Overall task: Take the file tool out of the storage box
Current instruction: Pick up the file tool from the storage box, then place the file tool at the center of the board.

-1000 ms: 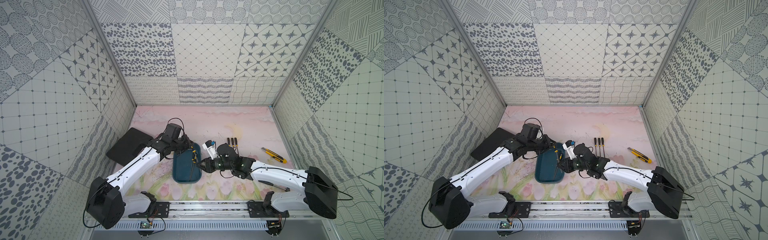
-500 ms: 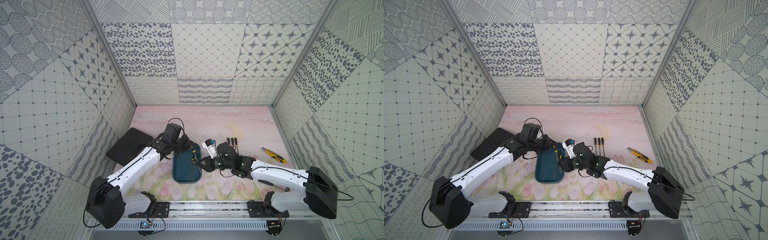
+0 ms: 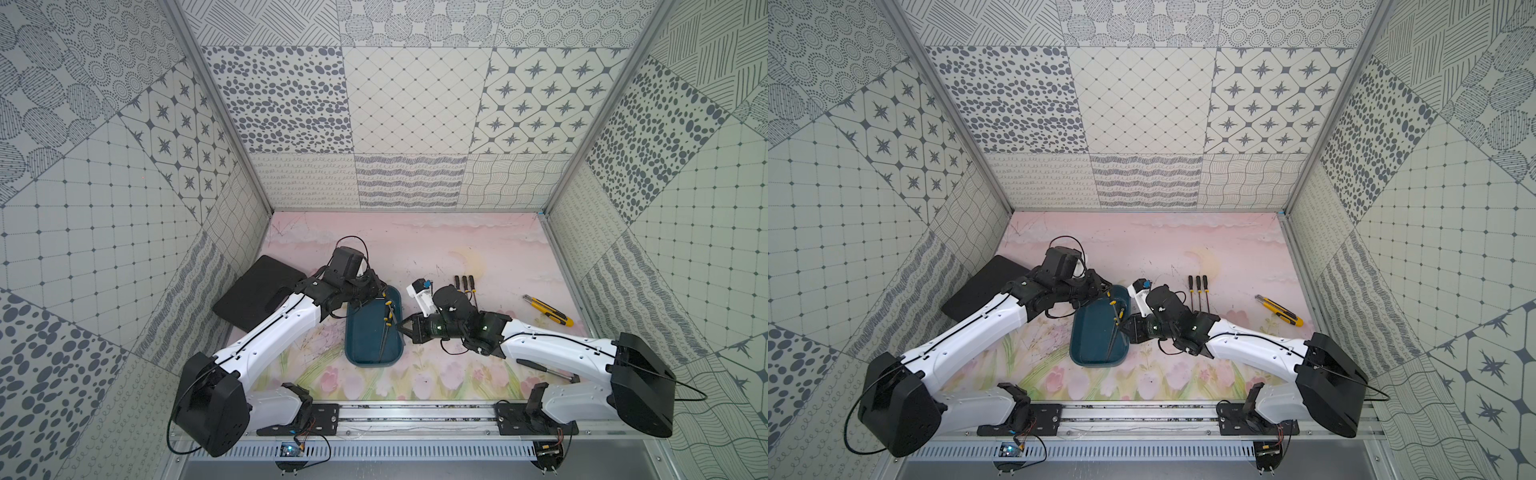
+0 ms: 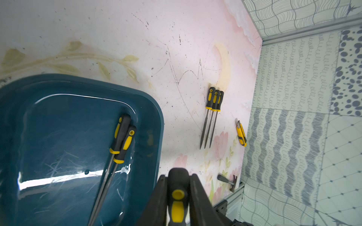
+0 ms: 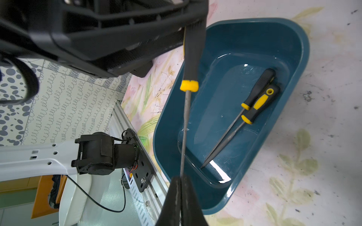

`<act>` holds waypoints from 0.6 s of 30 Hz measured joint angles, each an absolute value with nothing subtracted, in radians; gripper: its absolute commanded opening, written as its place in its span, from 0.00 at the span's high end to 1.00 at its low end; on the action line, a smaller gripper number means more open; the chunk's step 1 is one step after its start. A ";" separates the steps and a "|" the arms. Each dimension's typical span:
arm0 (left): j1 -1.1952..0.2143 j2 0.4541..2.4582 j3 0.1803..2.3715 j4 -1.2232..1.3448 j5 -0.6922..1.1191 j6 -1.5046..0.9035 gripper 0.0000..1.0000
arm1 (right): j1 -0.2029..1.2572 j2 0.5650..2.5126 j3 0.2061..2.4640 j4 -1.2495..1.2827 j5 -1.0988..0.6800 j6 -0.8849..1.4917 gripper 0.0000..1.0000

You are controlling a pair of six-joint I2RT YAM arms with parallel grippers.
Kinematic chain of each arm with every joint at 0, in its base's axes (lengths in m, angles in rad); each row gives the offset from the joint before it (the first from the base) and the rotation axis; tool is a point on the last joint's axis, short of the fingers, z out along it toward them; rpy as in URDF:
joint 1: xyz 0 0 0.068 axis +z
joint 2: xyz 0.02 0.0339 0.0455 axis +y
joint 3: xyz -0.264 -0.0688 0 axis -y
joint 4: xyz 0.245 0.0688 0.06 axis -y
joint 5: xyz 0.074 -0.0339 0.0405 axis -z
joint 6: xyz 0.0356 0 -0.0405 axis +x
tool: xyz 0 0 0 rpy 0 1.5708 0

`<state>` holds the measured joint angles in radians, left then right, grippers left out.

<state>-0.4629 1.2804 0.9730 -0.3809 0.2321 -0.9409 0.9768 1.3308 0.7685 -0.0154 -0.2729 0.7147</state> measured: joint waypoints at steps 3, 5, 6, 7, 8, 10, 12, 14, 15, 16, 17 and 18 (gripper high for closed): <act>-0.463 1.280 0.976 -0.374 0.237 -0.935 0.13 | 0.981 1.331 0.780 -0.020 -0.252 0.714 1.00; -0.463 1.280 0.989 -0.371 0.243 -0.934 0.01 | 0.981 1.331 0.794 -0.040 -0.219 0.714 1.00; -0.463 1.280 0.996 -0.372 0.246 -0.933 0.01 | 0.982 1.331 0.801 -0.053 -0.200 0.714 1.00; -0.463 1.280 1.008 -0.371 0.251 -0.927 0.01 | 0.982 1.330 0.807 -0.069 -0.179 0.714 1.00; -0.463 1.279 1.020 -0.371 0.254 -0.921 0.01 | 0.982 1.328 0.809 -0.085 -0.150 0.715 1.00; -0.463 1.273 1.042 -0.374 0.255 -0.907 0.01 | 0.982 1.320 0.810 -0.127 -0.095 0.715 1.00; -0.463 1.263 1.062 -0.384 0.253 -0.886 0.01 | 0.982 1.309 0.811 -0.187 -0.023 0.715 1.00; -0.463 1.254 1.081 -0.397 0.253 -0.857 0.01 | 0.981 1.293 0.813 -0.253 0.062 0.713 1.00; -0.463 1.250 1.089 -0.407 0.252 -0.841 0.01 | 0.980 1.287 0.815 -0.285 0.091 0.711 1.00; -0.463 1.246 1.095 -0.419 0.253 -0.825 0.01 | 0.977 1.281 0.821 -0.321 0.127 0.707 1.00; -0.463 1.243 1.098 -0.430 0.255 -0.809 0.01 | 0.973 1.279 0.828 -0.352 0.162 0.704 1.00; -0.463 1.240 1.100 -0.439 0.258 -0.797 0.01 | 0.968 1.279 0.836 -0.381 0.191 0.702 1.00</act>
